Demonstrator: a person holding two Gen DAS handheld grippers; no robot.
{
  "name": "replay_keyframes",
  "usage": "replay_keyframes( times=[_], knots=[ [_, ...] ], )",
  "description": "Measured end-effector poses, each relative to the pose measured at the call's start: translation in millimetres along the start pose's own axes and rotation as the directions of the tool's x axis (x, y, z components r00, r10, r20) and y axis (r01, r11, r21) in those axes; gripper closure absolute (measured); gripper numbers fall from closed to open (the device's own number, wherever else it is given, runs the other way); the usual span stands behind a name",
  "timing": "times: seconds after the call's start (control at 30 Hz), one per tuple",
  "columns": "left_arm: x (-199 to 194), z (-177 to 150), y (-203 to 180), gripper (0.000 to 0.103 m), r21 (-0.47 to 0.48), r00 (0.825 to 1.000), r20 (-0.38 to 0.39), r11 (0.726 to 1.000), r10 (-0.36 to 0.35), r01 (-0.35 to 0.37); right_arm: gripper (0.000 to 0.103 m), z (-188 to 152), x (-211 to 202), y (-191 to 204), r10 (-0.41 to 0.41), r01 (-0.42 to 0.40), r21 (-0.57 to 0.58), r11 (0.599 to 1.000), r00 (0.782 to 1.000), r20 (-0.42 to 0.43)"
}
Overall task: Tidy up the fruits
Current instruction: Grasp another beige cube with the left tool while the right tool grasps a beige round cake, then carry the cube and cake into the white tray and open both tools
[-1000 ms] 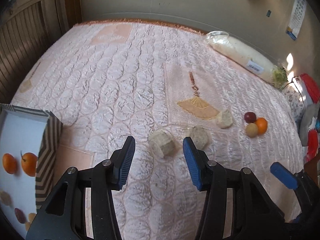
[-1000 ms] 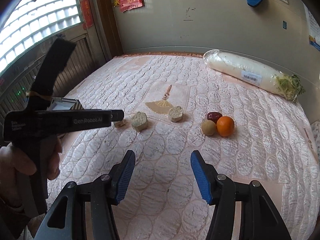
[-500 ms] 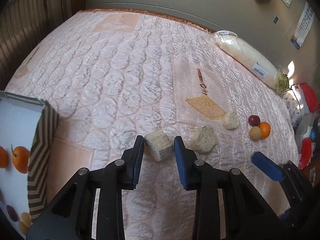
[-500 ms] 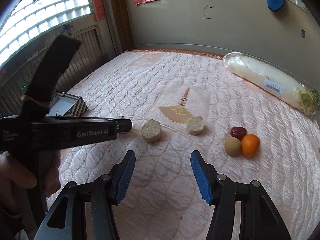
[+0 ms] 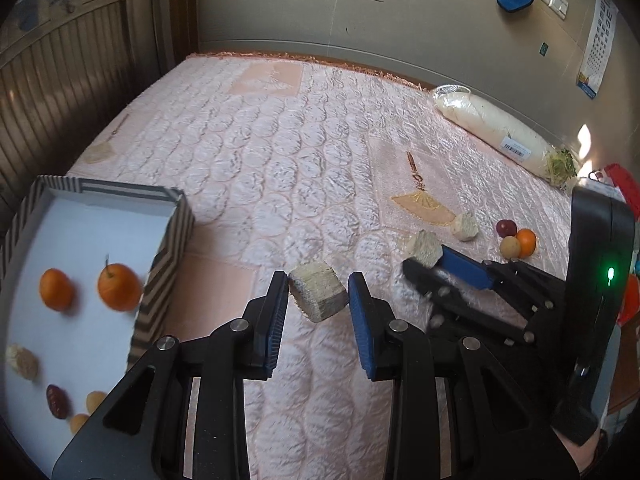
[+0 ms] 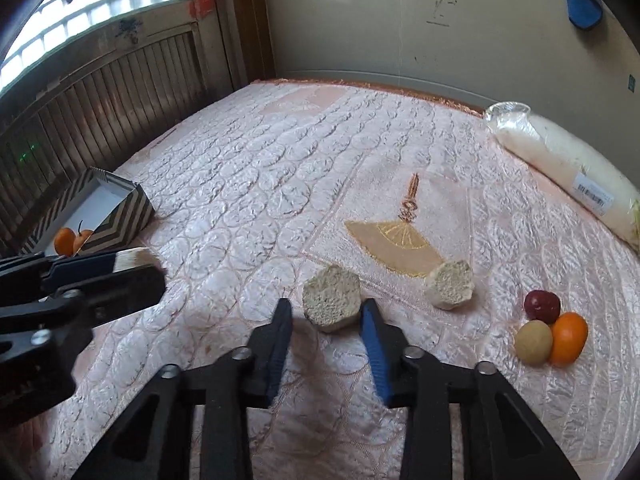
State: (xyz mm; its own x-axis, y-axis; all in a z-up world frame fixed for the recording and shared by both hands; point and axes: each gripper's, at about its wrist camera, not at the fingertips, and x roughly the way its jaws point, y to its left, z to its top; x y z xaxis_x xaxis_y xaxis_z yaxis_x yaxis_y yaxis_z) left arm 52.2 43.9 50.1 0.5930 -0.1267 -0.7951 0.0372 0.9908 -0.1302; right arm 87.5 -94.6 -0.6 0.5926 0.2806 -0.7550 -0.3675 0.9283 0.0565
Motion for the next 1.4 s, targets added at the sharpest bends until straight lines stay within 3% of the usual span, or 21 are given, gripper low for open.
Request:
replay_keyframes(
  times=[0.5, 0.83, 1.4],
  knots=[
    [-18.1, -24.5, 1.6, 0.073, 0.03, 0.998, 0.051, 0.998, 0.044, -0.046, 0.076, -34.6, -62.7, -3.9, -0.045, 0.039, 0.072, 0.997, 0.996, 0.078],
    [-41.3, -42.4, 2.0, 0.073, 0.067, 0.99, 0.116, 0.994, 0.081, -0.09, 0.076, -55.2, -106.6, -1.8, -0.039, 0.017, 0.135, 0.991, 0.987, 0.157],
    [-72.3, -56.3, 34.5, 0.073, 0.044, 0.976, 0.176, 0.99, 0.126, -0.136, 0.076, -54.2, -126.1, 49.7, 0.016, -0.026, 0.054, 0.998, 0.983, 0.182]
  ],
)
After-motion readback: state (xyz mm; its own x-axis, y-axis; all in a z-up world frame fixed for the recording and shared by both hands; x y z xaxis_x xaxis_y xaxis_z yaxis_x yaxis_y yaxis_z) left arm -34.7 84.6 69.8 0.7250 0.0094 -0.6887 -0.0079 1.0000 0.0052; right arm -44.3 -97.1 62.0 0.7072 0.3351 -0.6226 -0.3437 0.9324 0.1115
